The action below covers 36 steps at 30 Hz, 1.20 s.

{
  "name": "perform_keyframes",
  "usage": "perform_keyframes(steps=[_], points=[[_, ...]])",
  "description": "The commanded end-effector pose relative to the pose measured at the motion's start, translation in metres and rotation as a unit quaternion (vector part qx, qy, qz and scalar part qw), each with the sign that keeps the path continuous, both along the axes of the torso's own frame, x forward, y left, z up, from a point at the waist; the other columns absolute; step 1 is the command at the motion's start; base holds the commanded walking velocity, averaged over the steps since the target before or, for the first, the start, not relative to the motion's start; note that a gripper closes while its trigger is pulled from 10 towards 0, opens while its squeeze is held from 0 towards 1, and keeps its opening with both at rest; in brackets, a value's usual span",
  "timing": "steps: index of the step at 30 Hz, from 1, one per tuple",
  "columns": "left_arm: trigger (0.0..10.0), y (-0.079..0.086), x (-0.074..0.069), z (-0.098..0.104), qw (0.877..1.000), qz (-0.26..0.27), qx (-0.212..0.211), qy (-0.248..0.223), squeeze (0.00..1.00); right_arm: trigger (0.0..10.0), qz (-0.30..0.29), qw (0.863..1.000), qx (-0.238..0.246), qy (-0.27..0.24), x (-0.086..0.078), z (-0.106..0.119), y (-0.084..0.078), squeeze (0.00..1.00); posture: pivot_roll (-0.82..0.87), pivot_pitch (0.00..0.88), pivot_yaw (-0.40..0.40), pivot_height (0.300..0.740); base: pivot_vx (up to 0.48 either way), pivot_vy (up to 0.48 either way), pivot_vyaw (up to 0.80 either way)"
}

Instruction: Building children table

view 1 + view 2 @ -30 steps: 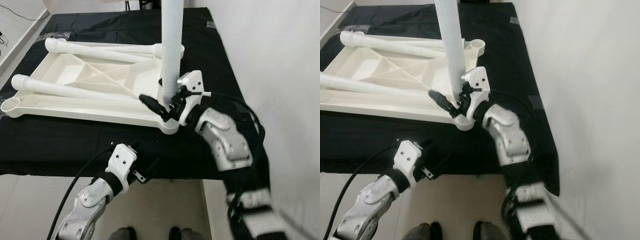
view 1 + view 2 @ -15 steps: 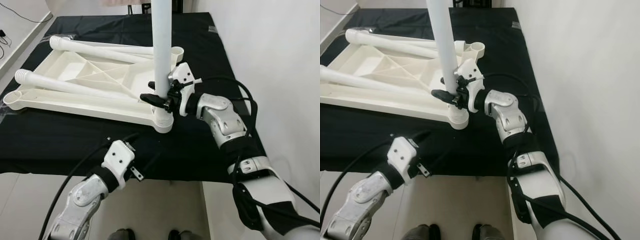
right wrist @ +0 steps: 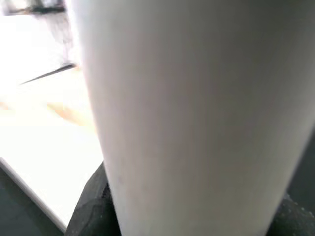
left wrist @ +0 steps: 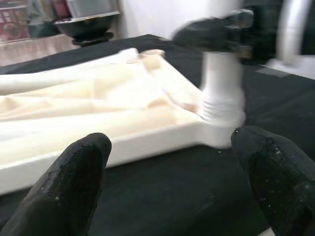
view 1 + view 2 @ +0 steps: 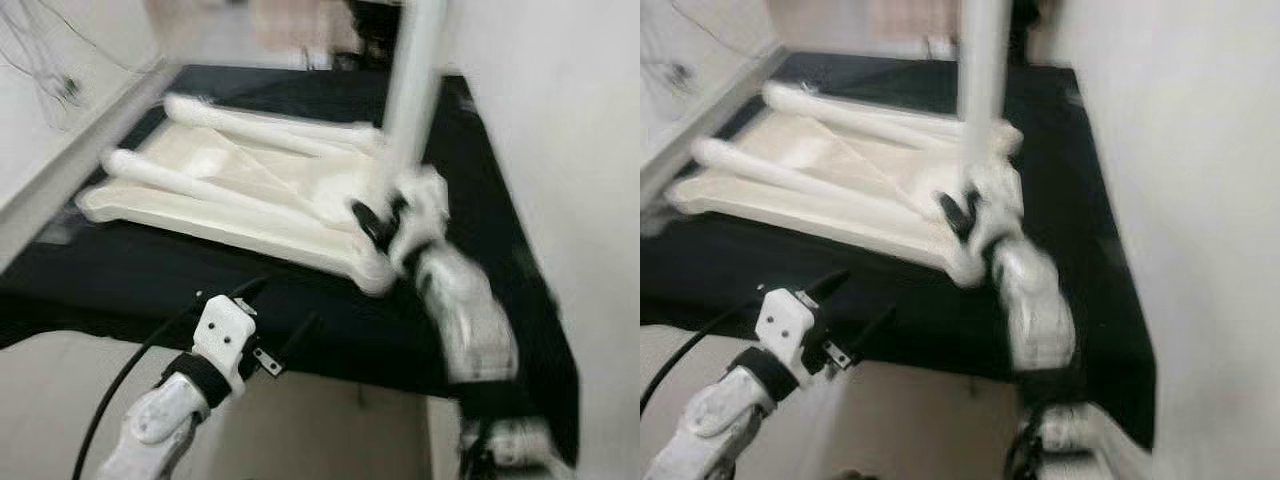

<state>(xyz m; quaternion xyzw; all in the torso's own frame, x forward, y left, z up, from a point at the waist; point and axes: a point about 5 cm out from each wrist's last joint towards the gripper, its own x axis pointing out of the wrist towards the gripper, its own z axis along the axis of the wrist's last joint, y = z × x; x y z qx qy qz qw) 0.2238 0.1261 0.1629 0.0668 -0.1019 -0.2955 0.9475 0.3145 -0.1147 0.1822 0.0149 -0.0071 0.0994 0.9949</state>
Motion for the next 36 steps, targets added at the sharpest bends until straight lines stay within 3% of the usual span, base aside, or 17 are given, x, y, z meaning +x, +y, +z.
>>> perform_keyframes(steps=[1,2,3,7,8,9,13,14,17,18,20,22,30,31,33,34,36], points=[[10.0,-0.003,-0.001,-0.001,1.0,-0.004,-0.011,0.008,0.0,0.0,-0.028,0.992,-0.002,0.125,-0.005,-0.044,-0.01,0.0,0.1,0.156,-0.05,0.74,0.0,0.0,0.0],[10.0,-0.004,-0.001,-0.003,1.0,-0.007,-0.015,0.012,0.0,0.0,-0.019,0.994,-0.006,0.109,0.002,-0.035,-0.008,0.0,0.1,0.155,-0.052,0.74,0.0,0.0,0.0],[10.0,-0.006,-0.001,-0.004,1.0,-0.009,-0.019,0.016,0.0,1.3,-0.013,0.995,-0.007,0.098,0.007,-0.029,-0.006,0.0,0.09,0.155,-0.058,0.74,0.0,0.0,0.0],[10.0,-0.006,-0.002,-0.005,1.0,-0.01,-0.022,0.019,0.0,1.3,-0.01,0.996,-0.006,0.093,0.01,-0.026,-0.004,0.0,0.09,0.155,-0.058,0.74,0.0,0.0,0.0],[10.0,-0.007,-0.002,-0.007,0.999,-0.009,-0.023,0.023,0.0,10.0,0.005,0.996,-0.007,0.084,0.012,-0.023,0.0,0.0,0.09,0.151,-0.062,0.74,0.0,0.0,0.0],[10.0,-0.008,-0.003,-0.009,0.999,-0.006,-0.026,0.027,0.0,10.0,0.023,0.997,0.004,0.072,0.012,-0.019,0.003,1.0,0.08,0.149,-0.063,0.74,0.0,0.0,0.0],[10.0,-0.01,-0.003,-0.013,0.999,-0.002,-0.031,0.035,0.0,10.0,0.074,0.996,0.046,0.032,0.014,-0.002,0.007,1.0,0.08,0.144,-0.06,0.74,0.0,0.0,0.0],[10.0,-0.011,-0.002,-0.014,0.999,-0.003,-0.032,0.037,0.0,10.0,0.122,0.991,0.051,0.013,0.014,0.005,0.01,0.52,0.08,0.138,-0.059,0.74,0.0,0.0,0.0],[10.0,-0.012,-0.002,-0.015,0.999,-0.005,-0.033,0.038,0.0,10.0,0.155,0.987,0.052,0.0,0.013,0.01,0.012,0.52,0.08,0.137,-0.059,0.74,0.0,0.0,0.0],[10.0,-0.016,0.001,-0.015,0.999,-0.01,-0.034,0.037,0.0,10.0,0.216,0.974,0.058,-0.036,0.019,0.023,0.007,0.0,0.08,0.127,-0.056,0.74,0.0,0.0,0.0],[10.0,-0.017,0.002,-0.014,0.999,-0.011,-0.035,0.035,0.0,10.0,0.233,0.97,0.058,-0.045,0.022,0.027,0.004,0.0,0.08,0.127,-0.056,0.74,0.0,0.0,0.0],[10.0,-0.018,0.004,-0.014,0.999,-0.014,-0.035,0.033,0.0,10.0,0.294,0.953,0.053,-0.042,0.027,0.031,0.001,0.0,0.08,0.12,-0.051,0.74,0.0,0.0,0.0],[10.0,-0.012,0.0,-0.013,0.999,-0.007,-0.031,0.031,0.0,10.0,0.392,0.918,-0.045,-0.024,0.045,0.031,-0.011,0.0,0.11,0.107,-0.053,0.74,0.0,0.0,0.0],[10.0,-0.011,-0.001,-0.012,0.999,-0.006,-0.031,0.031,0.0,9.0,0.402,0.914,-0.045,-0.019,0.047,0.032,-0.011,0.0,0.11,0.106,-0.055,0.74,0.0,0.0,0.0],[10.0,-0.01,-0.002,-0.012,0.999,-0.006,-0.031,0.03,0.0,9.0,0.411,0.91,-0.044,-0.018,0.047,0.032,-0.012,0.0,0.11,0.105,-0.057,0.74,0.0,0.0,0.0],[10.0,-0.011,-0.003,-0.011,0.999,-0.01,-0.032,0.03,0.0,0.1,0.416,0.908,-0.046,-0.017,0.049,0.032,-0.013,0.0,0.11,0.107,-0.061,0.74,0.0,0.0,0.0],[10.0,-0.013,-0.005,-0.009,0.999,-0.018,-0.032,0.029,0.0,0.0,0.432,0.9,-0.049,-0.016,0.051,0.032,-0.015,0.0,0.1,0.105,-0.061,0.74,0.0,0.0,0.0]])
